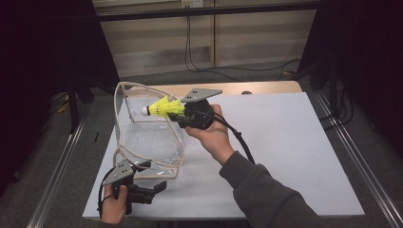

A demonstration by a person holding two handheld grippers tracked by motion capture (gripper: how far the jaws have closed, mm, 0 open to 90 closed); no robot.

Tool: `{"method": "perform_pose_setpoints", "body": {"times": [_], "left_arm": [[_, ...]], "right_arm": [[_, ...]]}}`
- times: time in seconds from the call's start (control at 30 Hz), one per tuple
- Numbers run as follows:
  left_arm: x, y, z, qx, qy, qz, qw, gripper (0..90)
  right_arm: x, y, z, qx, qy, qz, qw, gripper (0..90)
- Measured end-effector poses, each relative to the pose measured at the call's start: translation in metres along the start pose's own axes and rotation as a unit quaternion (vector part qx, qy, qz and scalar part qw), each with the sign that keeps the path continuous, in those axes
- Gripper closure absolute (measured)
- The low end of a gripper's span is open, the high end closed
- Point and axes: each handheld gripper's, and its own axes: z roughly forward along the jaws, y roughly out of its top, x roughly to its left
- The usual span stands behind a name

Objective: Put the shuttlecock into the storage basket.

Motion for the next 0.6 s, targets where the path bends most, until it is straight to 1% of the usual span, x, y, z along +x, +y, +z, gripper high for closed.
{"method": "perform_pose_setpoints", "body": {"times": [0.6], "left_arm": [[0.0, 0.0, 0.0, 0.0, 0.001, 0.0, 1.0, 2.0]], "right_arm": [[0.012, 0.007, 0.015, 0.004, 0.0, -0.007, 1.0, 82.5]]}}
